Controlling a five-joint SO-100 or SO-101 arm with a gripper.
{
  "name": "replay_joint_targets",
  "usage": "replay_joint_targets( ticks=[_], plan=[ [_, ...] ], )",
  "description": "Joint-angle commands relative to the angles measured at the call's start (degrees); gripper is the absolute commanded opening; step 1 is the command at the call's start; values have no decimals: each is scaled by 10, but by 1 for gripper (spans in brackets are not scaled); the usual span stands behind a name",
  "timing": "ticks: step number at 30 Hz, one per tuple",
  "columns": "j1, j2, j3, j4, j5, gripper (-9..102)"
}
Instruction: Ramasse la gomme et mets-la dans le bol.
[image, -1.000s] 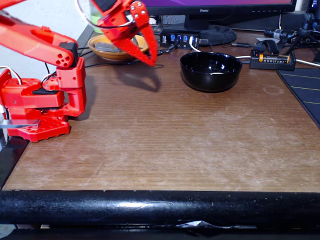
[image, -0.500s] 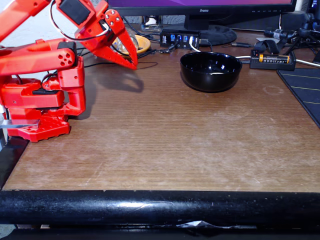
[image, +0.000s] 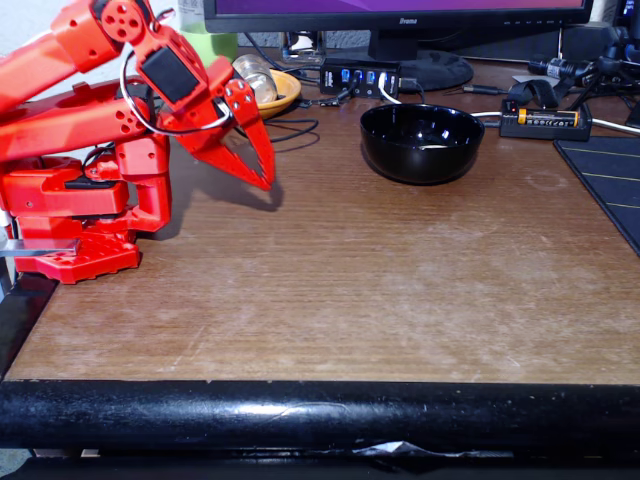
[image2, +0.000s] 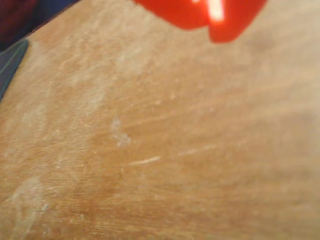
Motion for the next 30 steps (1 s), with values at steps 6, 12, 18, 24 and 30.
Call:
replay_joint_targets(
  ticks=[6,12,18,24,30],
  plan=[
    [-10,4,101,-30,20,-6],
    [-41,4,126,-47,23,-6],
    [-46,4,126,-47,25,-6],
    [-49,4,123,-40,62,-6],
    [-52,4,124,-43,69,-6]
  ],
)
